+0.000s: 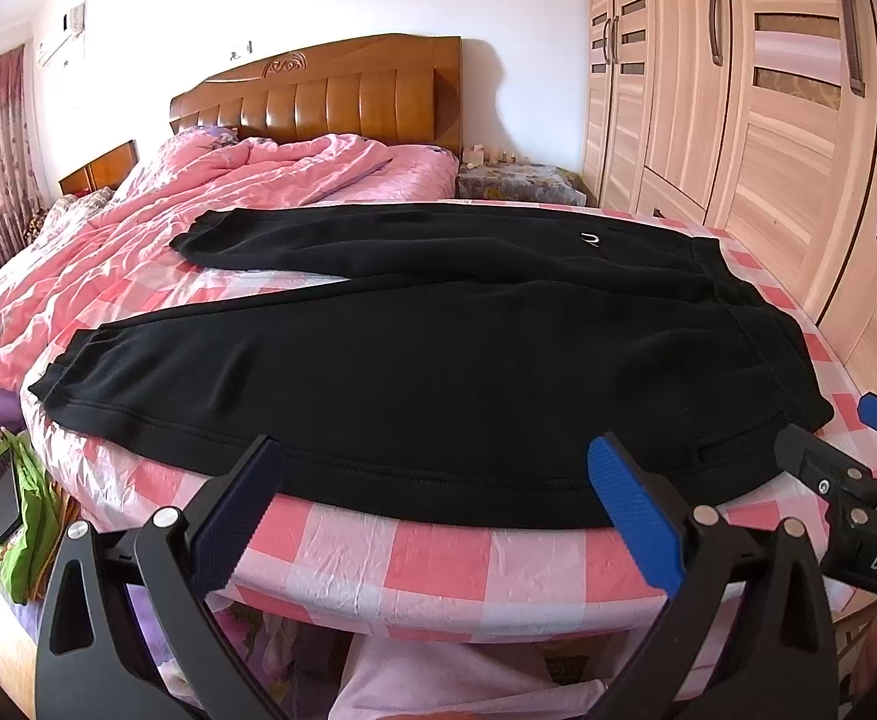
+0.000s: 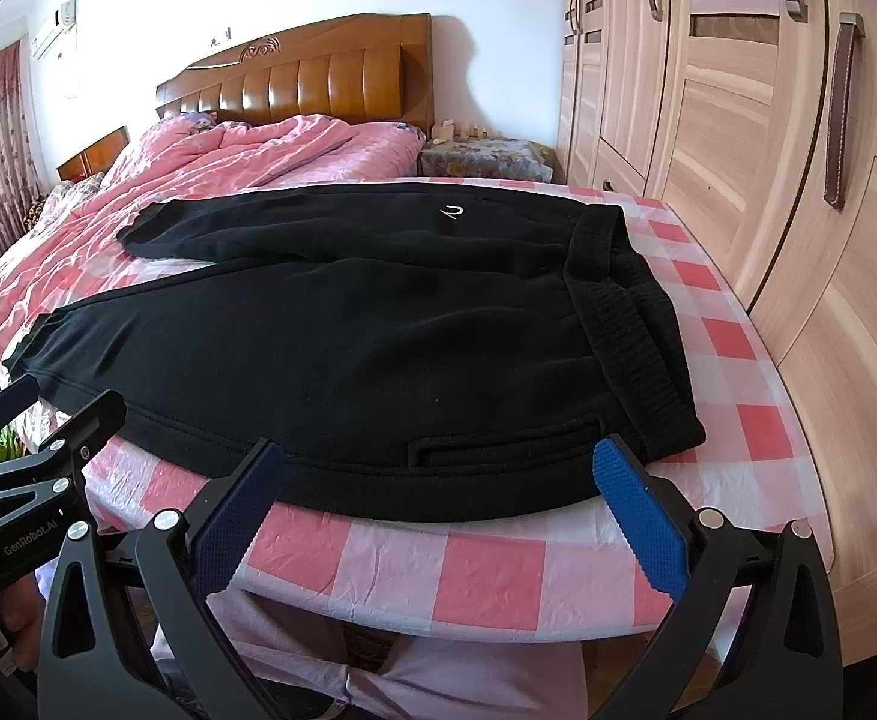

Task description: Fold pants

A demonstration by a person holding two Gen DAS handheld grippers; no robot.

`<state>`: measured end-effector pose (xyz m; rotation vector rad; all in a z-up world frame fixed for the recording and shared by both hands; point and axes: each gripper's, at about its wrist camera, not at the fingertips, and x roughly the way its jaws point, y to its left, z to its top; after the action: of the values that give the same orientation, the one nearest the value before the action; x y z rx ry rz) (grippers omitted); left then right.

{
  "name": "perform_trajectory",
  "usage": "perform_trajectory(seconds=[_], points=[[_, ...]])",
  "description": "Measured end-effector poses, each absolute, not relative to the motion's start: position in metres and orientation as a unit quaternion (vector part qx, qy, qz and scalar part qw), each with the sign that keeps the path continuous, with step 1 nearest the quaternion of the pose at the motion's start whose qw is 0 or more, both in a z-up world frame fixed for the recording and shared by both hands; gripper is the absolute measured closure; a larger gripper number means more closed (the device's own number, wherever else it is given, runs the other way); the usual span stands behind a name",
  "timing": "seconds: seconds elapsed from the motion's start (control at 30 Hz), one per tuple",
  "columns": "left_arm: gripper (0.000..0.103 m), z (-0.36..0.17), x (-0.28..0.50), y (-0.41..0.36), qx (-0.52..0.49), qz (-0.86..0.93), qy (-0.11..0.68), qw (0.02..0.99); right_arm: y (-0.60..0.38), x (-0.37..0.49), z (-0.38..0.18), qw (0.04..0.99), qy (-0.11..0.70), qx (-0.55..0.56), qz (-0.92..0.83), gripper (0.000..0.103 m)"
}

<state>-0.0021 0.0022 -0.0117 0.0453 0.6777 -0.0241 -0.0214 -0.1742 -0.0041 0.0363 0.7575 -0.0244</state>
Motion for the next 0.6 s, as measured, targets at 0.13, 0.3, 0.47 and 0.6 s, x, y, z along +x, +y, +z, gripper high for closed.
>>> perform_trajectory(seconds=[0.13, 0.3, 0.47, 0.6], points=[[0.001, -0.0119, -0.0016, 0.0042, 0.021, -0.012, 0.334, 0.942, -0.1752, -0.0209, -0.0034, 0.929, 0.37, 0.018, -0.011, 0.004], [0.001, -0.0099, 0.0, 0.0047, 0.02, -0.01, 0.336, 0.941, -0.1749, -0.0206, -0.0072, 0.928, 0.372, 0.02, -0.009, 0.004], [0.001, -0.0093, -0.0004, 0.0022, 0.021, -0.009, 0.339, 0.94, -0.1738, -0.0207, -0.0074, 0.928, 0.373, 0.021, -0.009, 0.004], [0.001, -0.0088, -0.0001, 0.0028, 0.019, -0.013, 0.338, 0.941, -0.1739, -0.0203, -0.008, 0.927, 0.373, 0.022, -0.009, 0.004]])
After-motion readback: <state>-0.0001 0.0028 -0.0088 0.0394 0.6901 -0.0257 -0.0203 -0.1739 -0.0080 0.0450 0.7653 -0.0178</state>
